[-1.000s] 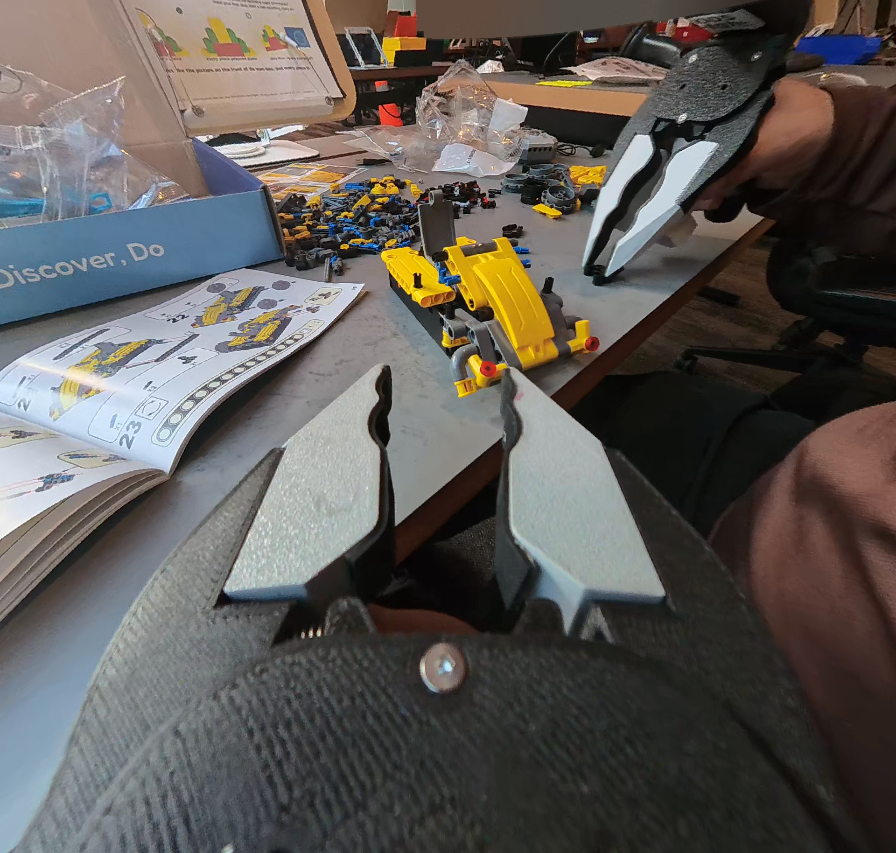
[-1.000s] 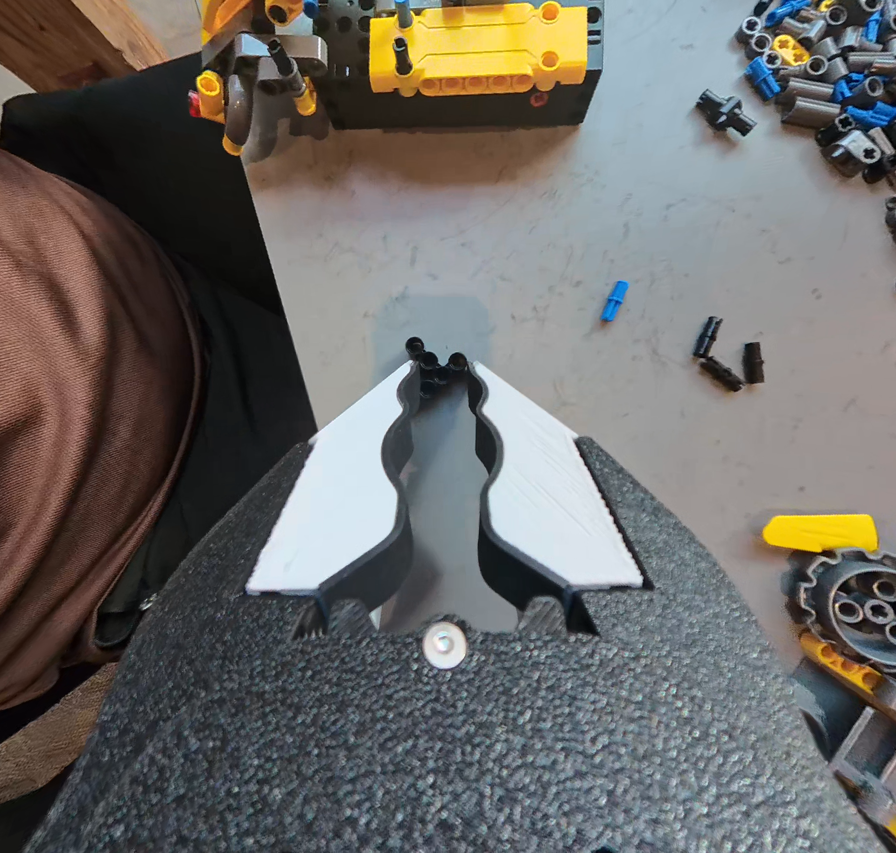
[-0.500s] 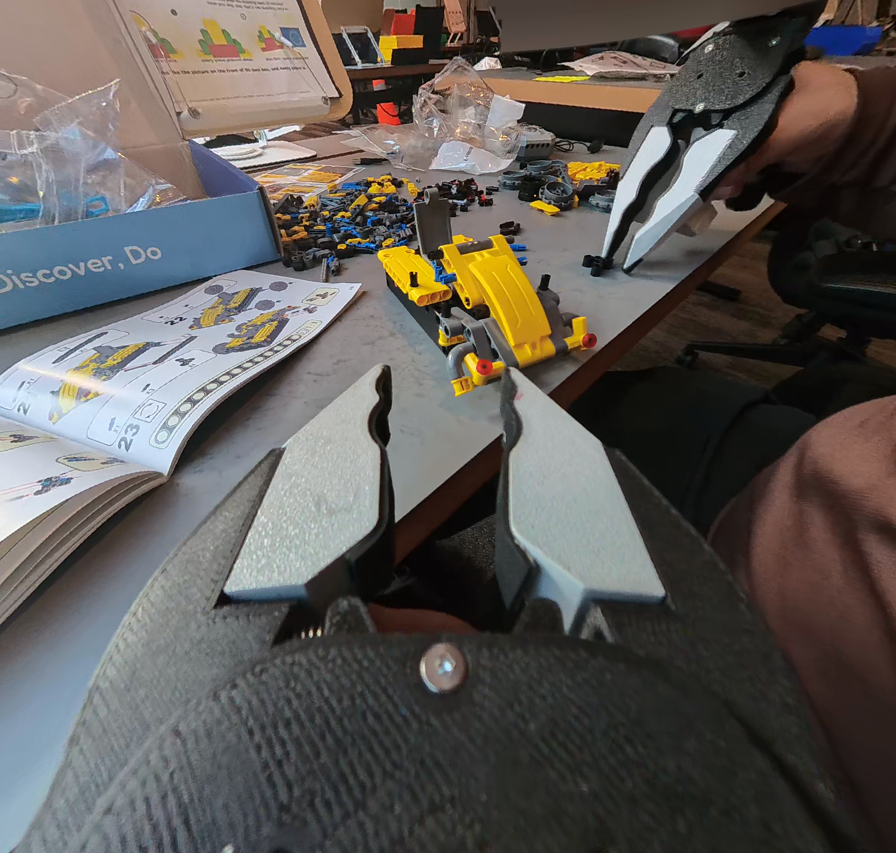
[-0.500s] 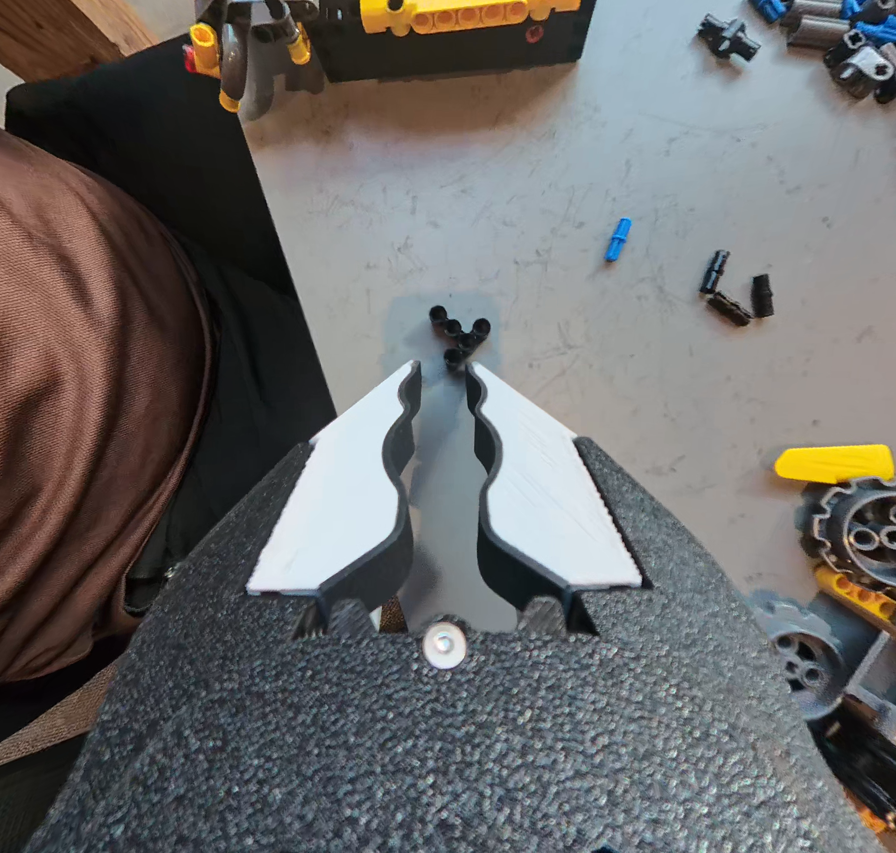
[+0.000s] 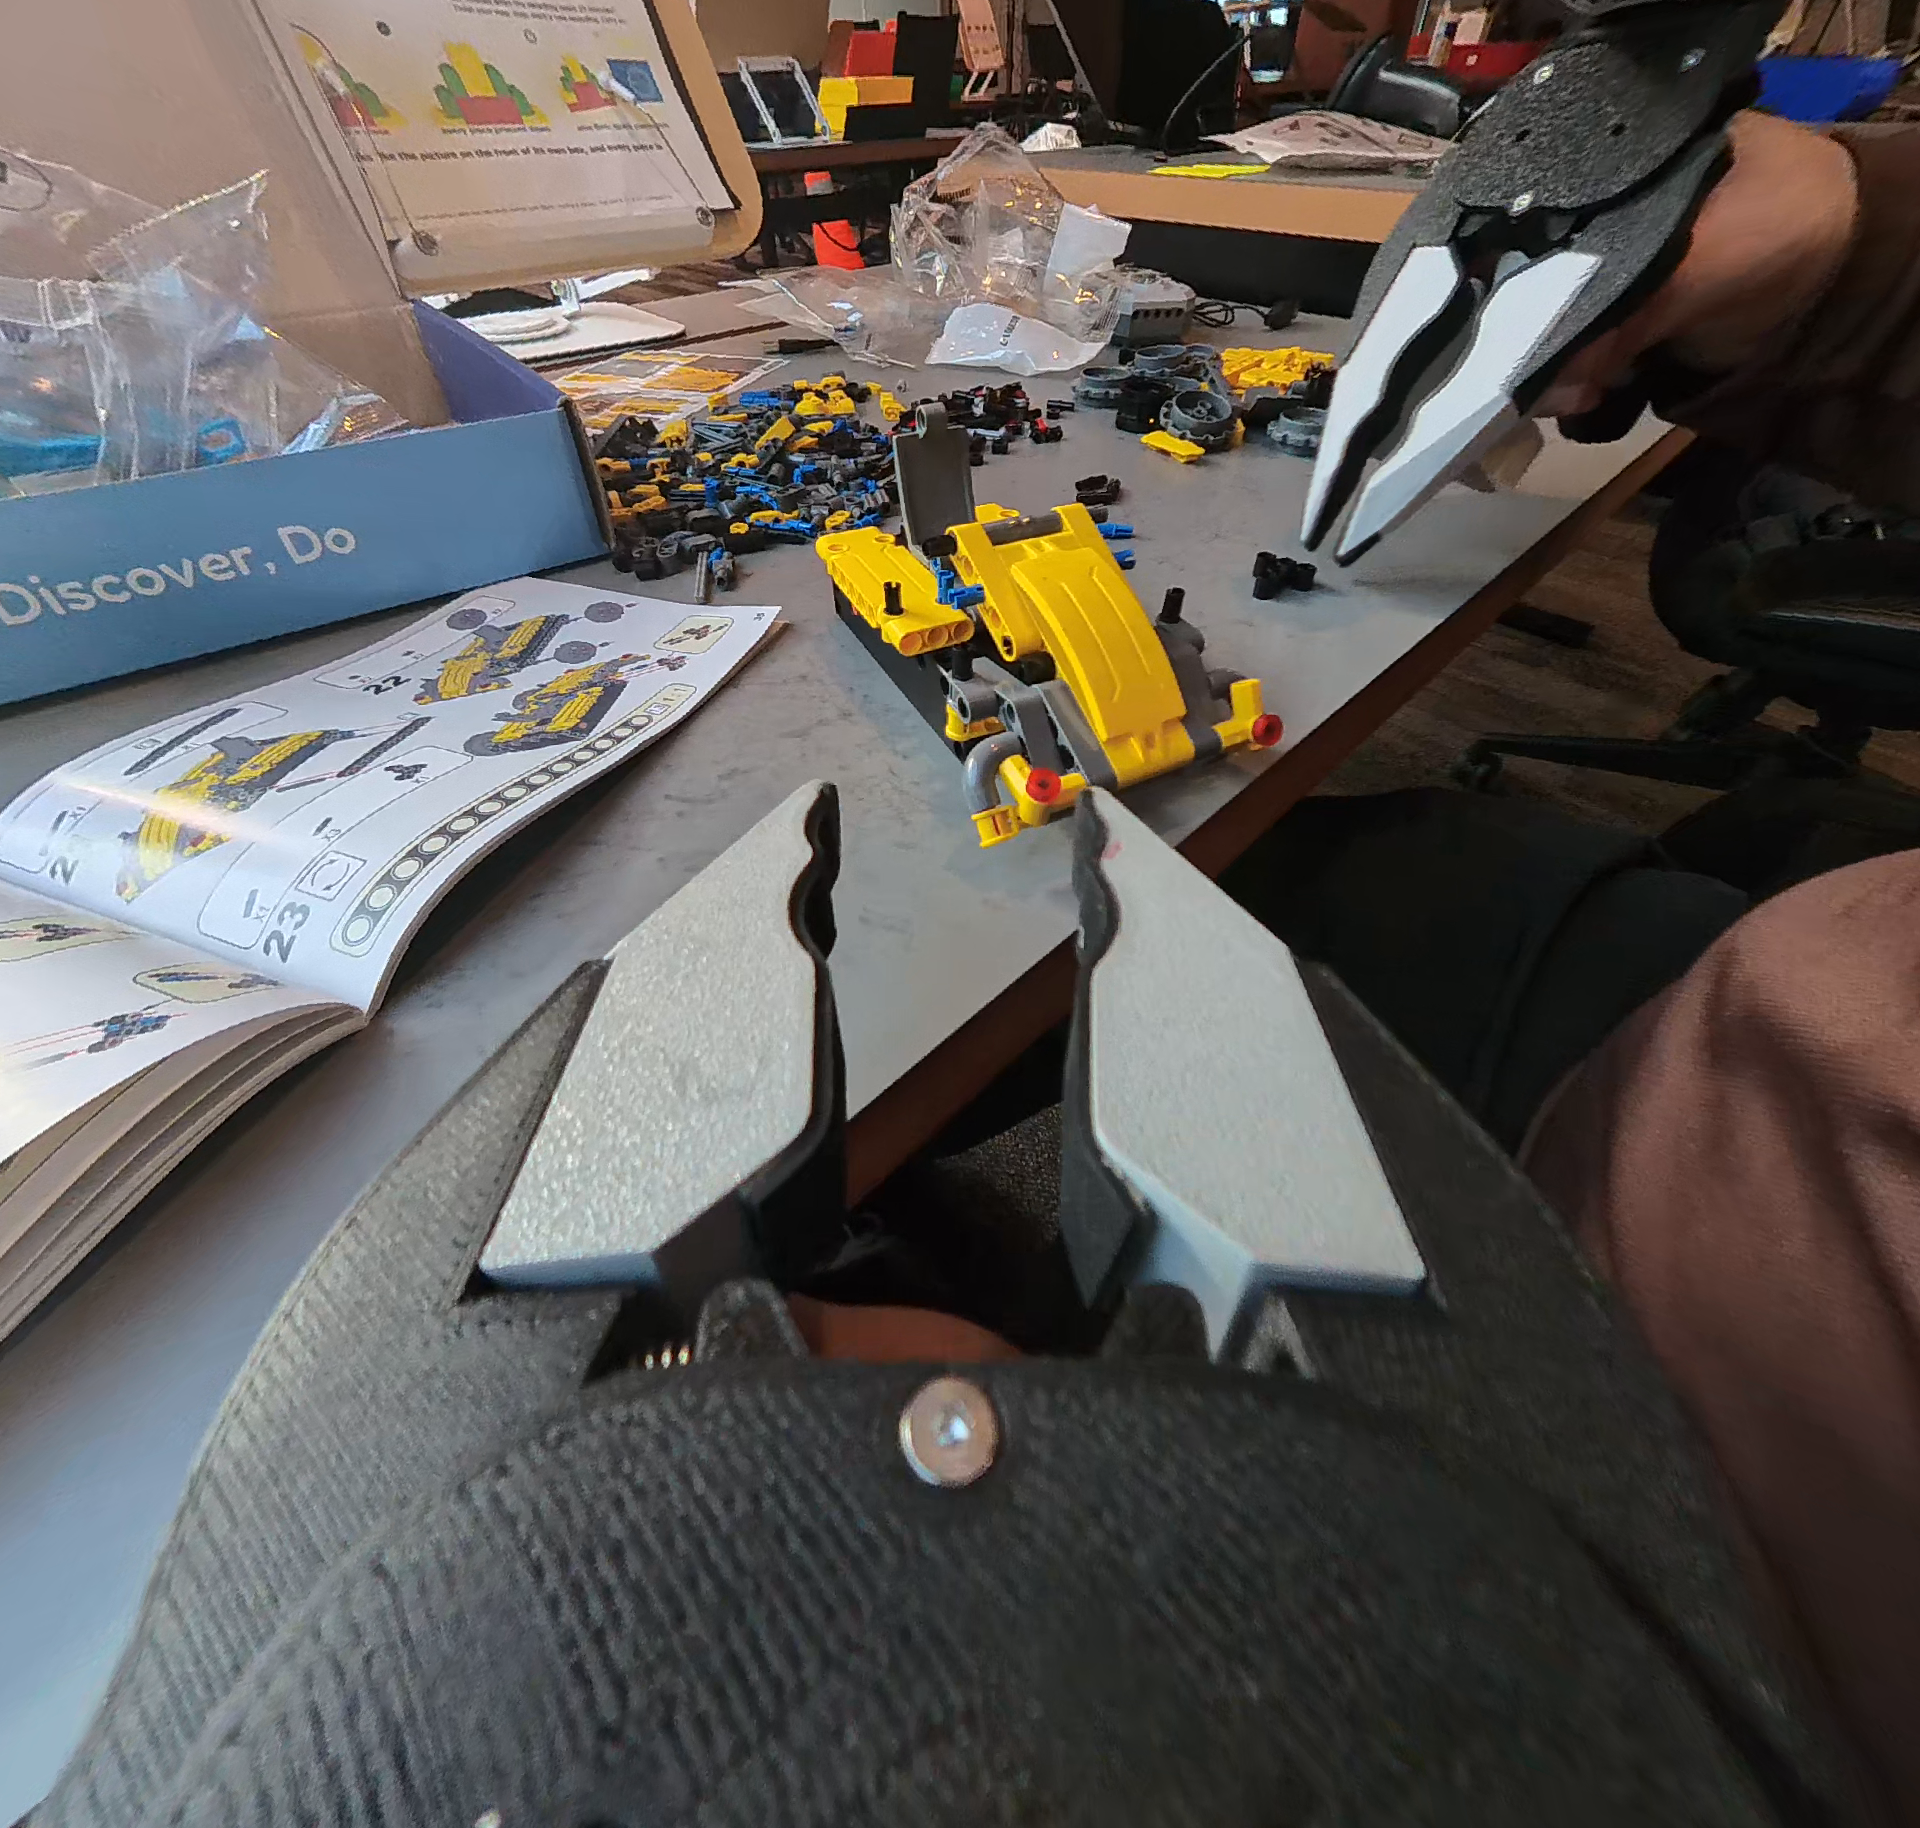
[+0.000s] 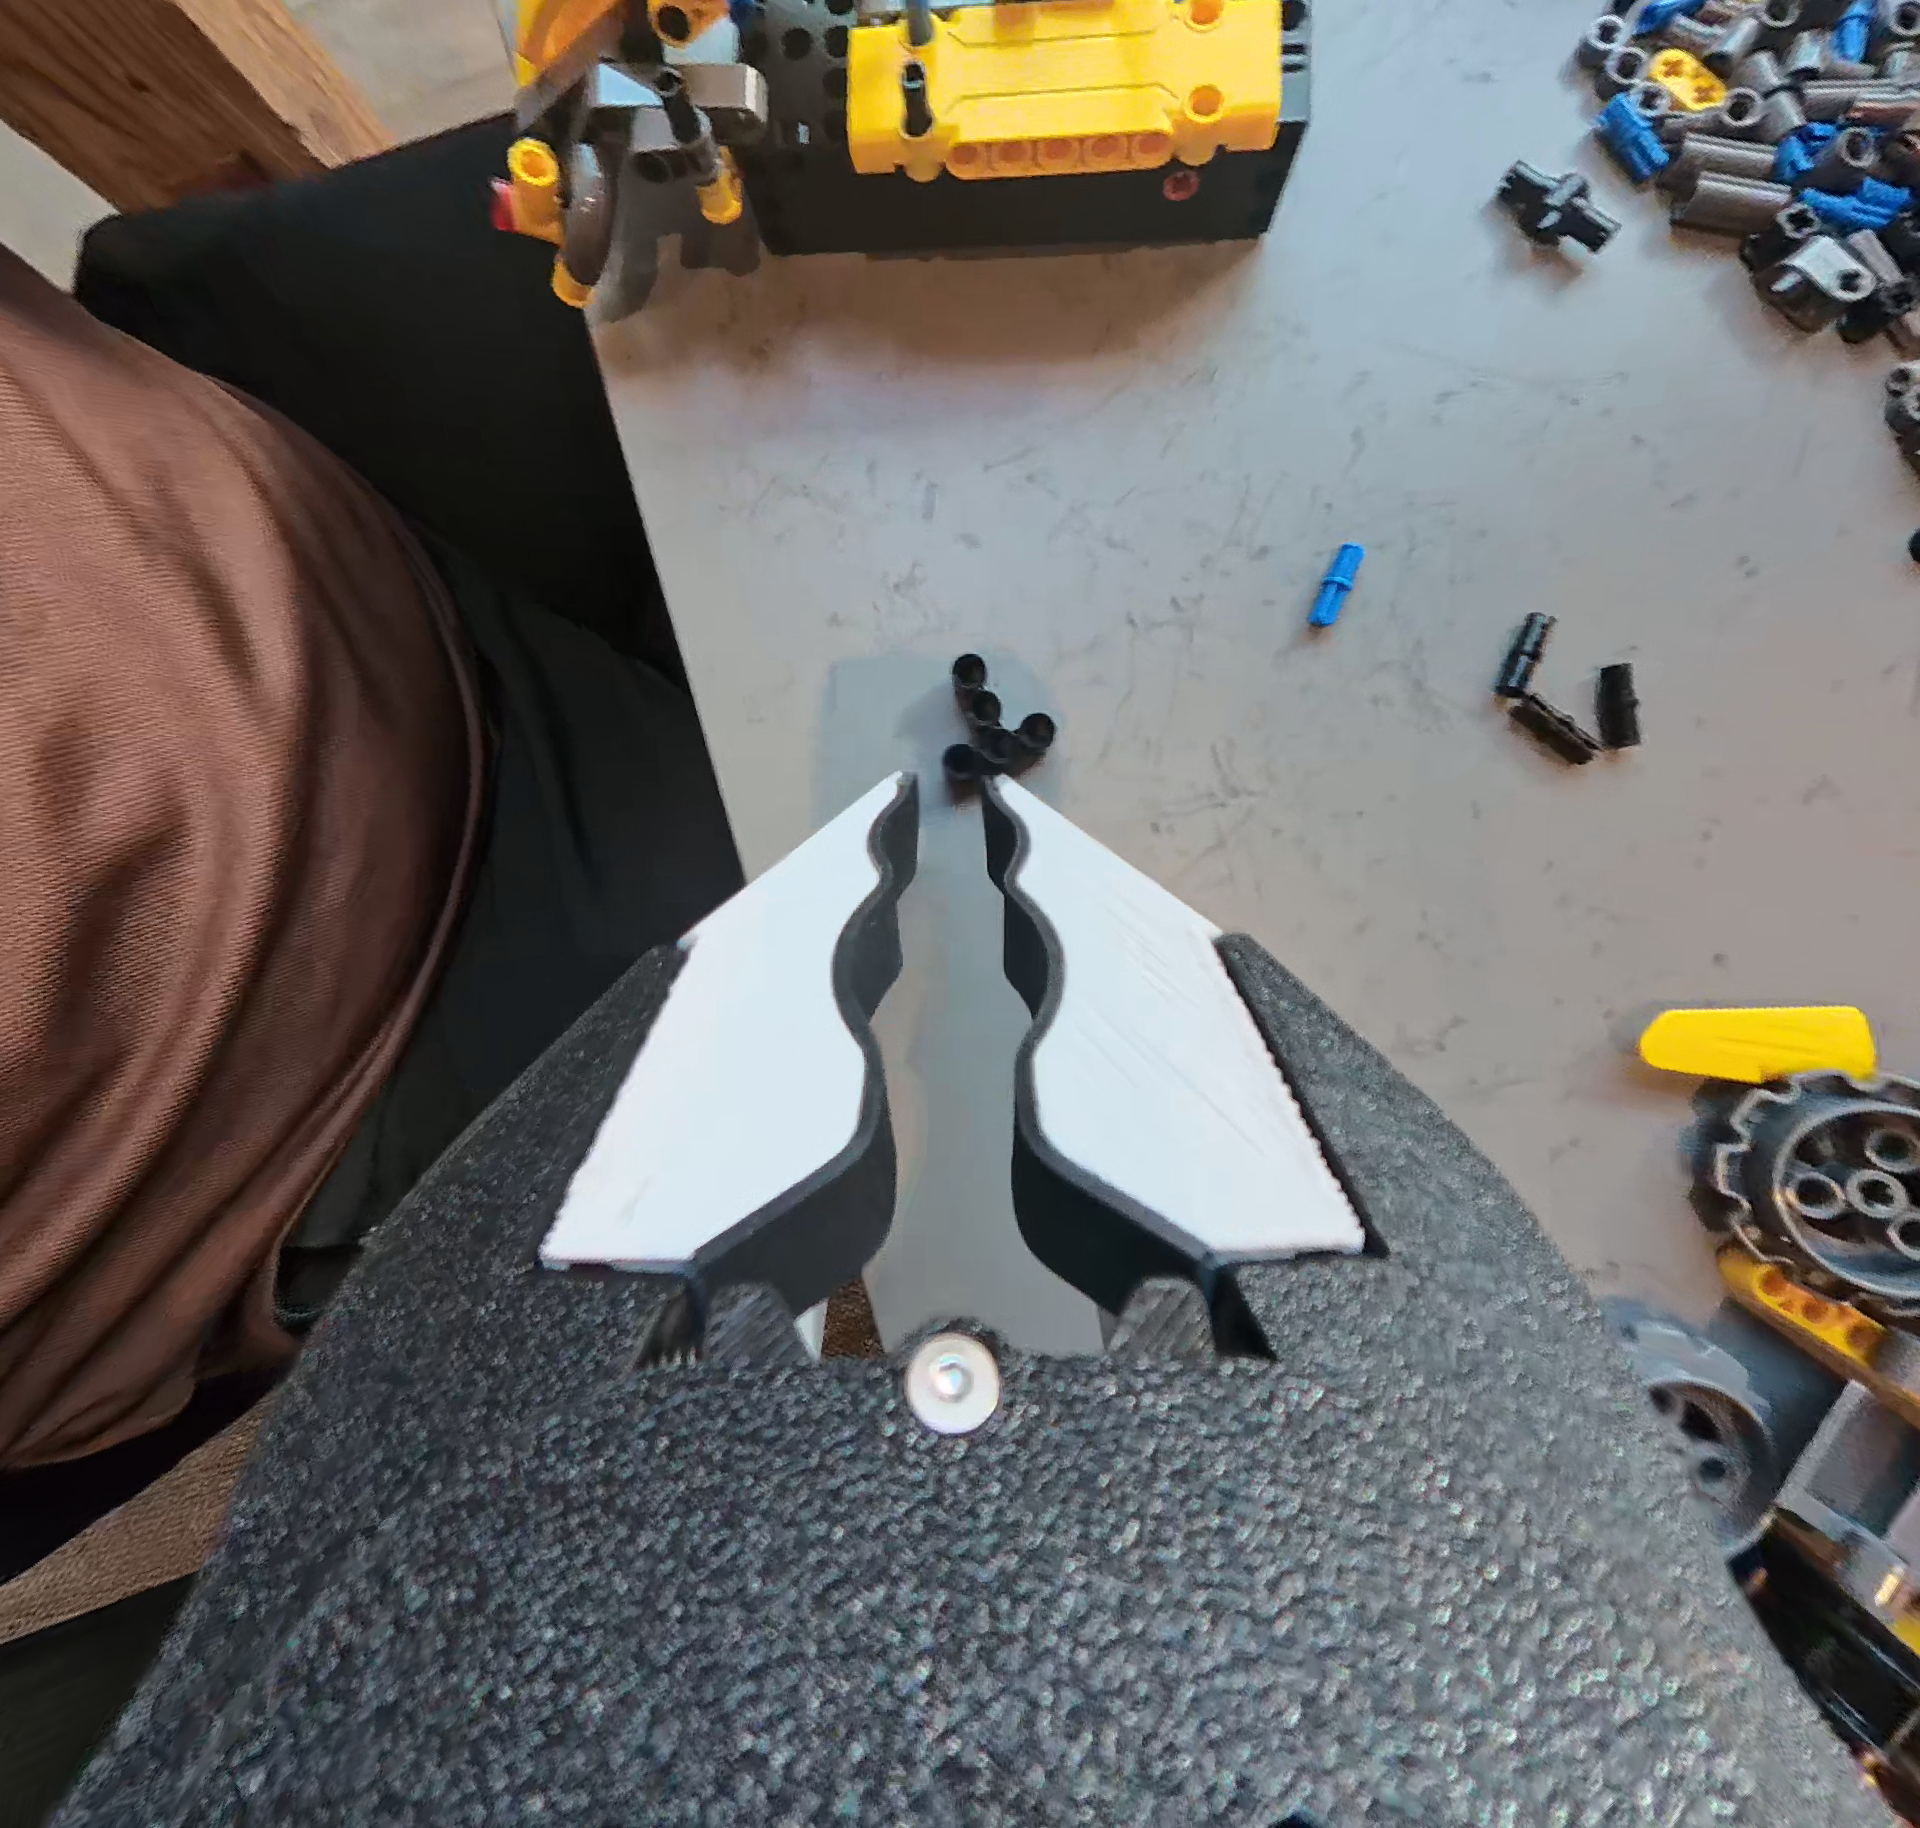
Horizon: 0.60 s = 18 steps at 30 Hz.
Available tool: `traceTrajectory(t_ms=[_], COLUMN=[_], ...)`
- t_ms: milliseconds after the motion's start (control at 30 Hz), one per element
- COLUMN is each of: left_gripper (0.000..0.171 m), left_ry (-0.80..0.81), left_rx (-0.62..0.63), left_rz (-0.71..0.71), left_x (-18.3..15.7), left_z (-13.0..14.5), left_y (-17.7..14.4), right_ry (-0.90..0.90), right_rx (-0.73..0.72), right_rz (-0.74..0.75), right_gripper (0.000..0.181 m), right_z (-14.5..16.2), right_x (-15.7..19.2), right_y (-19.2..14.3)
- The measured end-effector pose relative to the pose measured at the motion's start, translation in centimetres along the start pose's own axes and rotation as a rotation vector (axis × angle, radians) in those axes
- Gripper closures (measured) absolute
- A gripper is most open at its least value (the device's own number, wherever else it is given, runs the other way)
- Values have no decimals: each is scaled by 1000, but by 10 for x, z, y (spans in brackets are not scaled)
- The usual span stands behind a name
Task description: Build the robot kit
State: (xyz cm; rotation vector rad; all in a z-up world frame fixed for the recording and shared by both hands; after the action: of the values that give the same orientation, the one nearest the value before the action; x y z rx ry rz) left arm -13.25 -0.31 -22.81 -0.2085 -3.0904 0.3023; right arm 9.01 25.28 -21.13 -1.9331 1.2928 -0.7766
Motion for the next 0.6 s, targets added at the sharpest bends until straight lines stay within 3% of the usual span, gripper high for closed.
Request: traceTrajectory(t_ms=[400, 600], left_gripper=[129, 128], left_ry=[-20, -46], left_rx=[-5, -10], left_rz=[-5, 5], left_x=[3, 4], left_z=[0, 0], left_y=[-2, -1], right_ry=[-12, -12], right_rx=[5, -170], right_rz=[-58, -44], right_gripper=[176, 175], right_z=[-6, -12], right_x=[3, -6], right_y=[10, -10])
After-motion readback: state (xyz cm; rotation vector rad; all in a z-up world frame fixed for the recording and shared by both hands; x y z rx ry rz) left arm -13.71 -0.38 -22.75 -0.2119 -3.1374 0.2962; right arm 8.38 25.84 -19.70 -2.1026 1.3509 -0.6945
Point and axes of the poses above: each gripper's, where its closed fingertips meet, y out along the fingers, z out of its underside, x = y × z across the jaws, the point moved 9 cm from there along -y, back along the fingers, and after that the axes turned 2 degrees about -z, right-handed, at the moved point
